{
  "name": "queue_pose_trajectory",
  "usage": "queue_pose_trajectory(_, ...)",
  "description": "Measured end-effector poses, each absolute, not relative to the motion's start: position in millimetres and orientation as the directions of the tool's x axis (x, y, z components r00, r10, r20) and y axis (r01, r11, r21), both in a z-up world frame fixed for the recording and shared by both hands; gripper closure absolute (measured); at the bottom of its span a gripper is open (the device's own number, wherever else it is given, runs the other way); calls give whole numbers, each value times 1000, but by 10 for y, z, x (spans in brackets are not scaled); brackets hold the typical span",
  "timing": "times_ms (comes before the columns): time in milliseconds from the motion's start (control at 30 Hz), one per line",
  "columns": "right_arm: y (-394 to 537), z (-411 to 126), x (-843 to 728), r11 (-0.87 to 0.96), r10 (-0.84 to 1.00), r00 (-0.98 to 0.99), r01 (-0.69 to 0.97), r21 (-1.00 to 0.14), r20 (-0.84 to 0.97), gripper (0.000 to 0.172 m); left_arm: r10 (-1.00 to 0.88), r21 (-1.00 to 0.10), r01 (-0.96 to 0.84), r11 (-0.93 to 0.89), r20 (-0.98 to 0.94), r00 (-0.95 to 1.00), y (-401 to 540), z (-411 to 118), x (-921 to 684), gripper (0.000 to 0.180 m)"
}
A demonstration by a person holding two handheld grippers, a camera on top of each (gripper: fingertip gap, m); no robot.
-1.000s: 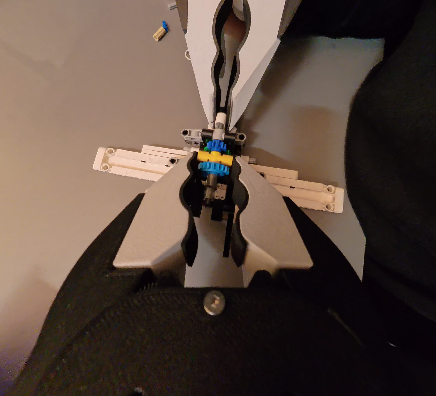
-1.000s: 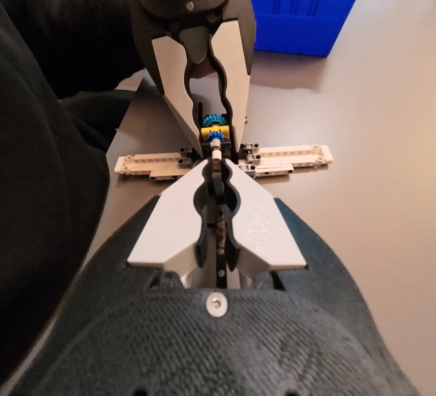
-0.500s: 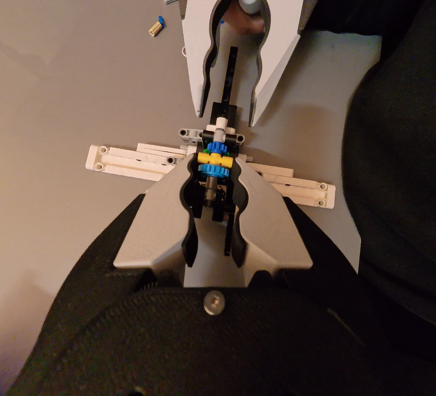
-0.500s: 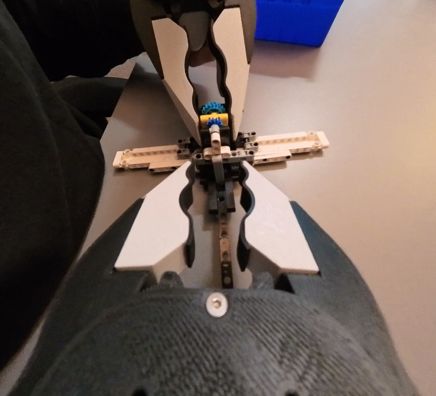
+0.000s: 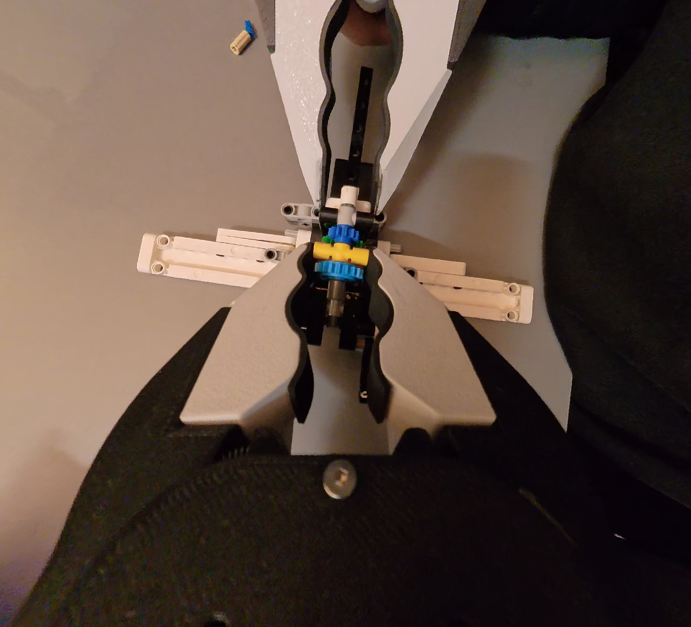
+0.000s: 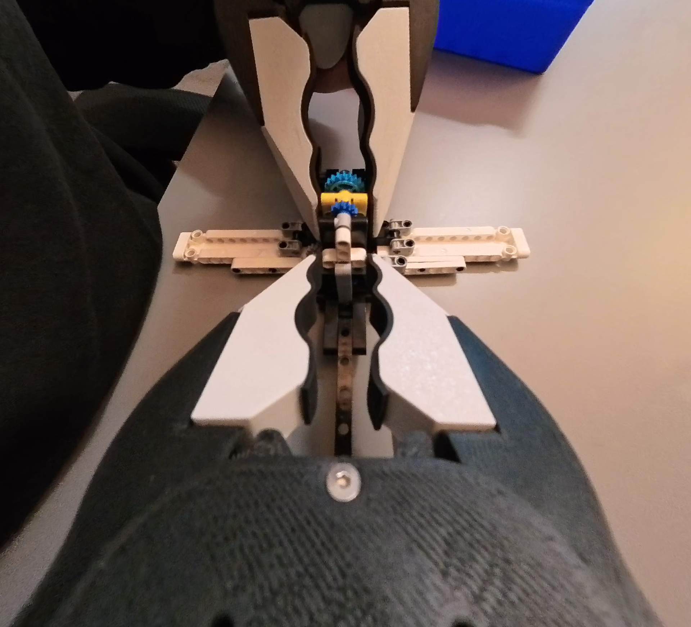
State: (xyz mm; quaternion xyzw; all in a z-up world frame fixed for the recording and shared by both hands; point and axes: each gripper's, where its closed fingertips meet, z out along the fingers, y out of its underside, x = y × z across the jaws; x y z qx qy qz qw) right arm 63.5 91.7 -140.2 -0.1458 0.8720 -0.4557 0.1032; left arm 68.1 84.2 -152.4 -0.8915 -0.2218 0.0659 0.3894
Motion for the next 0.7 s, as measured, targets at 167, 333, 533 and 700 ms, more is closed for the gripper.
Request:
queue_pose_trajectory(167, 911, -1416, 650, 544, -385, -922, -197, -815, -34, 150, 439, -729, 340, -594, 61, 897, 848, -1522, 688, 154)
queue_pose_trajectory(333, 903, -1428, 662, 565, -404, -914, -222, -795, -32, 150, 431, -720, 327, -612, 44, 901, 840, -1526, 690, 154)
queue_pose_trajectory(533, 913, -1422, 648, 539, -374, -926, -171, -825, -52, 150, 449, -732, 340, -590, 53, 892, 831, -1527, 682, 154)
queue_pose_trajectory(700, 928, -1399, 646, 516, -364, -928, -131, -846, -78, 150, 454, -742, 342, -576, 58, 889, 831, -1524, 684, 153)
